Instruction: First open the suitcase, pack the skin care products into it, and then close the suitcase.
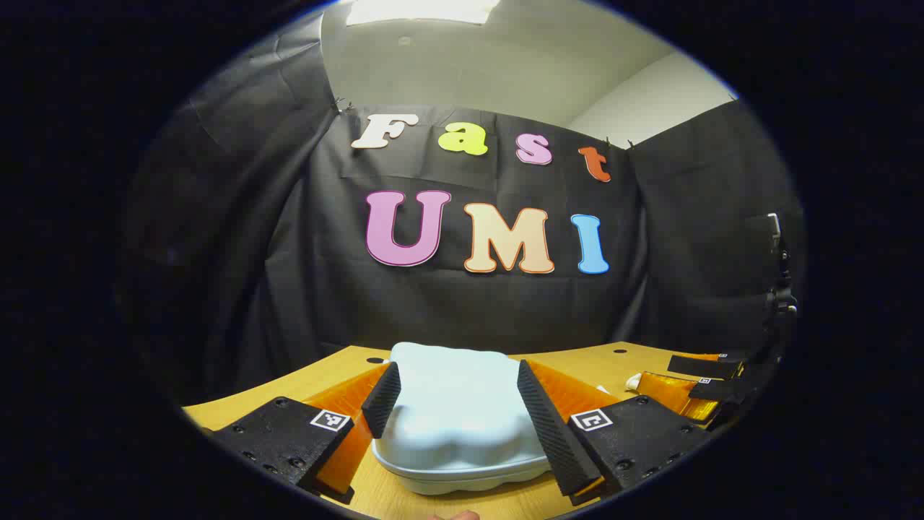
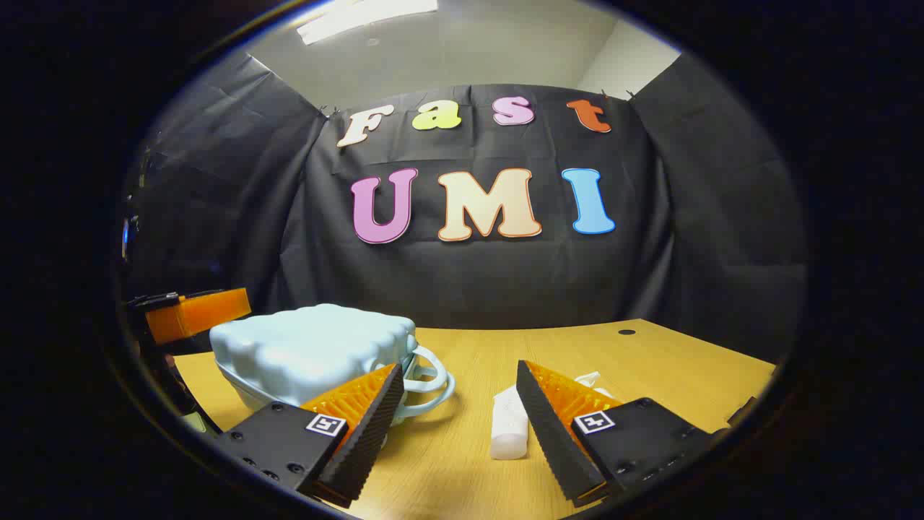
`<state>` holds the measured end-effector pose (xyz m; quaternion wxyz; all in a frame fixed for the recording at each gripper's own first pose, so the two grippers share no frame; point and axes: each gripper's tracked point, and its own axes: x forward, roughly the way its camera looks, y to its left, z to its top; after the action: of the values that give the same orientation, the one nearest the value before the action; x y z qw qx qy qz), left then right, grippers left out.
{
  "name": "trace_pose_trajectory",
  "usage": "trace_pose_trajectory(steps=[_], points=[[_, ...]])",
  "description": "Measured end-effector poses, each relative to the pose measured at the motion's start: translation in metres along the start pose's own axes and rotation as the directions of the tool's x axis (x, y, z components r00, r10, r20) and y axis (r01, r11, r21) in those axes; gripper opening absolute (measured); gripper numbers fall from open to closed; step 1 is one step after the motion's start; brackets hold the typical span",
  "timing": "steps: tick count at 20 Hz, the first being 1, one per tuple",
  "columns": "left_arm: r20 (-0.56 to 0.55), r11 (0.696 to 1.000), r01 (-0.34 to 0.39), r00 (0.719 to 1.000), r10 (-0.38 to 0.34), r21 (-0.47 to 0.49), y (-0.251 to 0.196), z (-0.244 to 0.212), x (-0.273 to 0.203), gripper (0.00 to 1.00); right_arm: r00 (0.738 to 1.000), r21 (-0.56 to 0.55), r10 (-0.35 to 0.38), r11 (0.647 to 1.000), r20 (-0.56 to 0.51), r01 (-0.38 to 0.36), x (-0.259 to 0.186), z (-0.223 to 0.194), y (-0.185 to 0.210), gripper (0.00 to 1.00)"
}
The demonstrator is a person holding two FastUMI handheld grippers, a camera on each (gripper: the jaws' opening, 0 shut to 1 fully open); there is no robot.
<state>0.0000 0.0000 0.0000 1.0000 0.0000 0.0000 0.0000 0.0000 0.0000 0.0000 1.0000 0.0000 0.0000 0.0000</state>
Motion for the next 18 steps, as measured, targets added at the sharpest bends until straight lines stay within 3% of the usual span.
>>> trace_pose_trajectory(steps=[18], points=[[0.006, 1.0, 0.004, 1.0, -0.004, 0.003, -0.004, -0.001, -0.002, 0.95, 0.998, 0.021, -0.036, 0.999, 0.05, 0.035, -0.009, 0.022, -0.019, 0.98]])
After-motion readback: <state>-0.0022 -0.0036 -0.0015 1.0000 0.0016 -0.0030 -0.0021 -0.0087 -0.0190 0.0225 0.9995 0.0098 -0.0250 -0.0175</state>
